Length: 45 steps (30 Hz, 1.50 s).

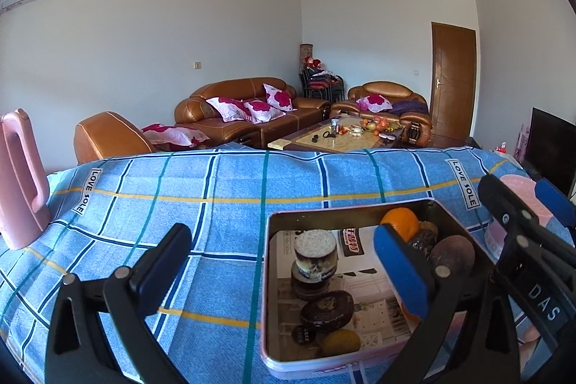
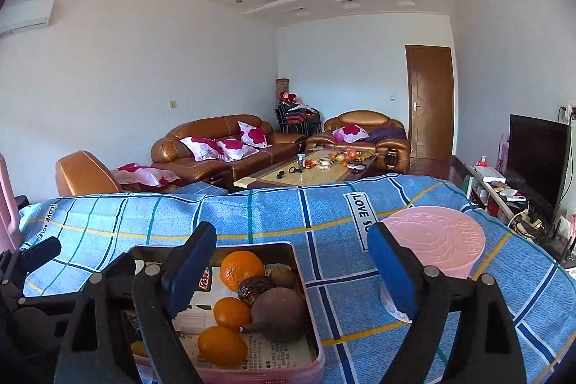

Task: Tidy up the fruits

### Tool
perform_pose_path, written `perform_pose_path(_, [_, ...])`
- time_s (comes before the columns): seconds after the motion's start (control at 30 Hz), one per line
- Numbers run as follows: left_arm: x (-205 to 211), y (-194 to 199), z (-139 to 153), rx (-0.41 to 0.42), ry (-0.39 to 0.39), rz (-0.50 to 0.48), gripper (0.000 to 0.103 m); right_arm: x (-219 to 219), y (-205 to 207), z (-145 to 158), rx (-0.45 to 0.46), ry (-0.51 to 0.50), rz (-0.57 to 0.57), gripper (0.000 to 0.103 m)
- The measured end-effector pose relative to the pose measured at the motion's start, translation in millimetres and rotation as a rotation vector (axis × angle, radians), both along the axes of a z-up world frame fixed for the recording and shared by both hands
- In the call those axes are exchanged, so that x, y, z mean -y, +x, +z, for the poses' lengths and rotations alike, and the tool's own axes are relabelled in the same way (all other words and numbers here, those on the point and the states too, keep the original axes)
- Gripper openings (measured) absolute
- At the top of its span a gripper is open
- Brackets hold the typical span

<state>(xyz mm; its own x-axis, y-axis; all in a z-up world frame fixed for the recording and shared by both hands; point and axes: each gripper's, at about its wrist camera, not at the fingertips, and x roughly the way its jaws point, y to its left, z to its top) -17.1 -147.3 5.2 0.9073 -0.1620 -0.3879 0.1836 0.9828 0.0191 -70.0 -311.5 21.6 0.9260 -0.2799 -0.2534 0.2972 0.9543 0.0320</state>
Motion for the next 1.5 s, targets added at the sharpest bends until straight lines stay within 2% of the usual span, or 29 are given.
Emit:
perform_pose_path(0.27, [-8,-22,3,0.048,0.009,0.01,0.103,-4,-31,2,0.051,0.004,-0.014,0.087])
perform_pose_path(0.43, [-16,-31,3,0.058,-0.011,0.016,0.103,-9,-43,5,0.081,-0.009,-0.03,0.087])
perform_pose_path(1.5, [-16,-33,3,0.052,-0.001,0.016,0.103,-14,-48,5,0.077,-0.014,-0.051,0.087])
